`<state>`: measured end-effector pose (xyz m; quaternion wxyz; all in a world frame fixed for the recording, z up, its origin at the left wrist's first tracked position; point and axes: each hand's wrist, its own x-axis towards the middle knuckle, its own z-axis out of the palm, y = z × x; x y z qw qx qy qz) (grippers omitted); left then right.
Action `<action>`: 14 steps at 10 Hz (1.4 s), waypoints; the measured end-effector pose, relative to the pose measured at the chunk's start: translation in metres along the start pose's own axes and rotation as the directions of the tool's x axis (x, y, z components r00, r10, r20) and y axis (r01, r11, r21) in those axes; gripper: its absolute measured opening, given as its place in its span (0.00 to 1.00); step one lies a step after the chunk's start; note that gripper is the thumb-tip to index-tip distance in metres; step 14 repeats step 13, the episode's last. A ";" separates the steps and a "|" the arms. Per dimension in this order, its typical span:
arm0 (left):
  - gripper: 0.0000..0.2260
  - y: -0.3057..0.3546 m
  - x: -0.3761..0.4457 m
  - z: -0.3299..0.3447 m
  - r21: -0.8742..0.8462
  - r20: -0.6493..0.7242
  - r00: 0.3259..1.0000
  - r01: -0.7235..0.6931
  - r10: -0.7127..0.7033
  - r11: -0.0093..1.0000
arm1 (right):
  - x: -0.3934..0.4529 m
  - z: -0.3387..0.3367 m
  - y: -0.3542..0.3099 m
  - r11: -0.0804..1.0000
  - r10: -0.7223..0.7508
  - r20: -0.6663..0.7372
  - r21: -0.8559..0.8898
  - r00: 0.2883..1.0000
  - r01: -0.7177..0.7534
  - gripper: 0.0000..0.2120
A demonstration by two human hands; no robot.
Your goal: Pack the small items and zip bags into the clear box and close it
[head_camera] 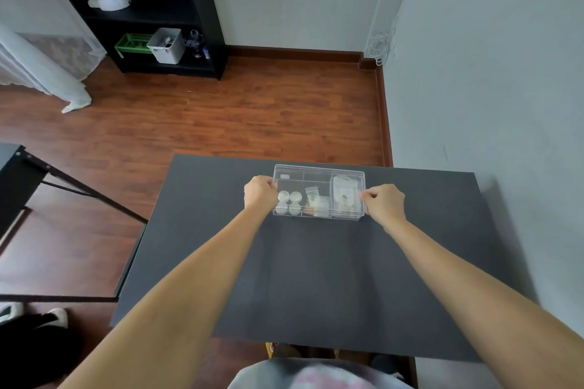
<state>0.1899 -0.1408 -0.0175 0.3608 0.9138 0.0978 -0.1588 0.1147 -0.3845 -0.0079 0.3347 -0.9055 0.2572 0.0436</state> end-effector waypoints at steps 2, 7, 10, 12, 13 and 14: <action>0.20 0.002 0.003 -0.001 -0.014 0.011 1.000 0.029 -0.029 0.999 | 0.003 0.002 0.001 1.000 0.008 0.013 -0.012 1.000 -0.008 0.17; 0.10 -0.003 0.000 0.004 -0.081 0.047 0.991 0.129 -0.126 0.988 | 0.004 0.007 0.004 0.997 0.071 0.037 0.022 0.997 -0.071 0.14; 0.12 0.003 -0.002 -0.002 -0.065 0.078 0.984 0.168 -0.163 0.984 | 0.002 0.009 0.006 0.990 0.098 0.048 0.096 0.994 -0.102 0.15; 0.12 0.003 -0.014 -0.004 -0.104 0.031 0.988 0.157 -0.155 0.982 | -0.011 0.015 0.015 0.972 0.141 0.019 0.187 0.990 -0.142 0.20; 0.15 -0.014 -0.036 0.011 -0.136 -0.071 0.994 0.078 -0.088 0.988 | -0.038 0.028 0.019 0.958 0.169 -0.030 0.238 0.985 -0.157 0.17; 0.15 -0.014 -0.036 0.011 -0.136 -0.071 0.994 0.078 -0.088 0.988 | -0.038 0.028 0.019 0.958 0.169 -0.030 0.238 0.985 -0.157 0.17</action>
